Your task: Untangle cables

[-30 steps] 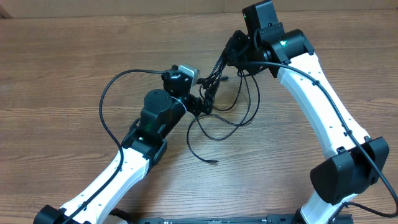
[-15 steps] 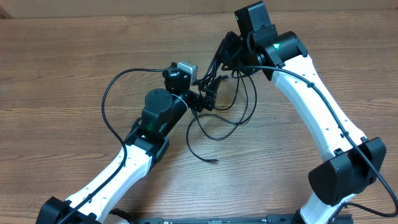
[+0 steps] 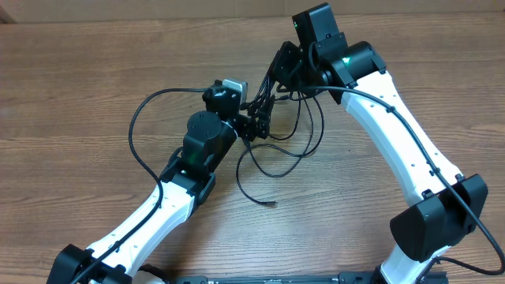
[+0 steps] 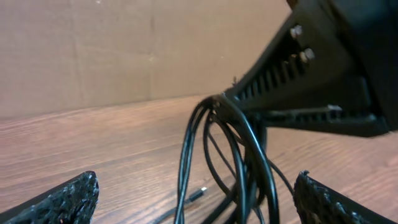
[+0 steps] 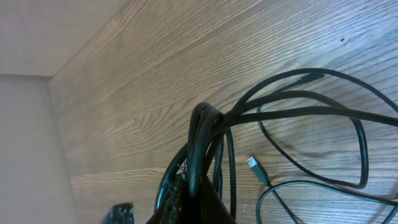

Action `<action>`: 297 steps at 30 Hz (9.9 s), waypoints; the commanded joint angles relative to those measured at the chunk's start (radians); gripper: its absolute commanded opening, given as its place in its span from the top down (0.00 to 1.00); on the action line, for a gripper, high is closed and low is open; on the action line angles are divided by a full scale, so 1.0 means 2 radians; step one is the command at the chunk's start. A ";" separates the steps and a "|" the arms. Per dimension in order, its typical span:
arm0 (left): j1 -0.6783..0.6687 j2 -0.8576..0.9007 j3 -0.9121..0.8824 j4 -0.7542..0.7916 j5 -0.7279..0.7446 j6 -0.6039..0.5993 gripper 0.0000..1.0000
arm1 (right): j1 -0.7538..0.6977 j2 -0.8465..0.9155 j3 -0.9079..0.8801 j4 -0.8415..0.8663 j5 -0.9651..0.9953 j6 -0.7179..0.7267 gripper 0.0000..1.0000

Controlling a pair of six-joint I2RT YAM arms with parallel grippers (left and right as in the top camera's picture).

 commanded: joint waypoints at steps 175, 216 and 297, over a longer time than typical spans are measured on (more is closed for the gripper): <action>0.010 0.016 0.004 -0.081 0.017 -0.088 0.00 | 0.005 0.000 0.015 0.037 -0.006 -0.107 0.96; 0.010 0.004 0.004 -0.180 -0.154 -0.151 0.00 | 0.005 0.000 0.015 0.037 -0.006 -0.123 0.96; 0.009 -0.123 0.004 -0.383 -0.201 -0.089 0.00 | -0.006 0.142 0.007 0.104 -0.078 -0.327 0.71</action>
